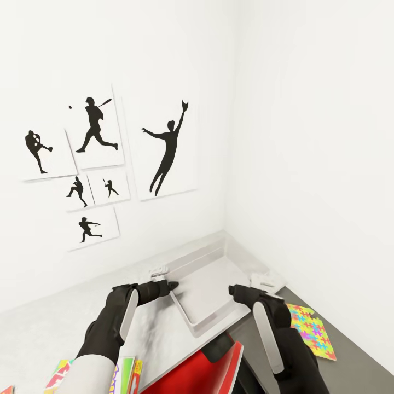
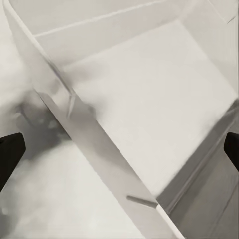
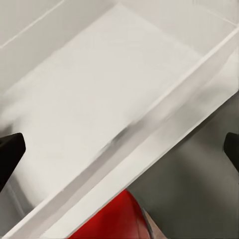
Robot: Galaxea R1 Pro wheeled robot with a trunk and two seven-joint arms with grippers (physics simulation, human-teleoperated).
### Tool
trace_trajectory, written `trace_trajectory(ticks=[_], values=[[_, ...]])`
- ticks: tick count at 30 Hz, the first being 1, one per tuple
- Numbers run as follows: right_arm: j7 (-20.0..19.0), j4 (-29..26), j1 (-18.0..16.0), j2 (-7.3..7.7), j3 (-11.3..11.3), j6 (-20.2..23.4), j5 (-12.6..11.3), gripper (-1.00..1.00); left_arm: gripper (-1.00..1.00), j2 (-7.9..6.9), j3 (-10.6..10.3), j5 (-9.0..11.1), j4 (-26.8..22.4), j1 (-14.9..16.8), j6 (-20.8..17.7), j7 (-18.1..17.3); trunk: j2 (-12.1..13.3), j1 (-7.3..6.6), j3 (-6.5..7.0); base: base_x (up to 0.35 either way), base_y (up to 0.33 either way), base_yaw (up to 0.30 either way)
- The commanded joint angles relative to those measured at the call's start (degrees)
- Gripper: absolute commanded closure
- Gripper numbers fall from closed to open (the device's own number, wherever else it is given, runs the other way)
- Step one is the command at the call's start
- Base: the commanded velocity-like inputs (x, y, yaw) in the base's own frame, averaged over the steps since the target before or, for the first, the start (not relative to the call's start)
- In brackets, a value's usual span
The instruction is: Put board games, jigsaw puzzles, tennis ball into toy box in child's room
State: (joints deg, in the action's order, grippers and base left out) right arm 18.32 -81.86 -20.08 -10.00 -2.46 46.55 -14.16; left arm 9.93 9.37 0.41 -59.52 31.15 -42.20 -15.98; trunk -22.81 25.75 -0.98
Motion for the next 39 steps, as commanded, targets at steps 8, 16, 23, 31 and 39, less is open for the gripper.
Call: trace_trajectory(ticks=[8, 16, 23, 31, 39], values=[[2.92, 2.4, -0.18, 0.0, -1.48, -4.11, -6.2, -1.0, -1.0, 0.07, -0.24, 0.03, -0.07, 0.05, -0.35, -0.28, -0.11, 0.04, -0.1, 0.0, 0.0, 0.0], [6.53, 7.29, -2.65, 0.0, -2.5, -5.32, -7.39, -1.0, -1.0, 0.07, -0.88, 0.03, 0.05, 0.05, -0.42, -0.2, -0.11, 0.04, -0.1, 0.0, 0.0, 0.0], [6.94, 8.35, -2.84, 0.0, -2.7, -5.48, -7.5, -1.0, -1.0, 0.07, -1.91, 0.09, 0.15, 0.05, -0.39, -0.19, -0.11, 0.04, -0.1, 0.0, 0.0, 0.0], [6.91, 8.55, -2.86, 0.0, -2.86, -5.6, -7.38, -1.0, -1.0, 0.07, -2.28, 0.25, 0.13, 0.05, -0.34, -0.19, -0.11, 0.04, -0.1, 0.0, 0.0, 0.0], [6.89, 8.62, -2.86, 0.0, -4.5, -5.67, -7.38, -1.0, -1.0, 0.07, -2.54, 3.91, 0.14, 0.05, -0.41, -0.25, -0.11, 0.04, -0.1, 0.0, 0.0, 0.0]])
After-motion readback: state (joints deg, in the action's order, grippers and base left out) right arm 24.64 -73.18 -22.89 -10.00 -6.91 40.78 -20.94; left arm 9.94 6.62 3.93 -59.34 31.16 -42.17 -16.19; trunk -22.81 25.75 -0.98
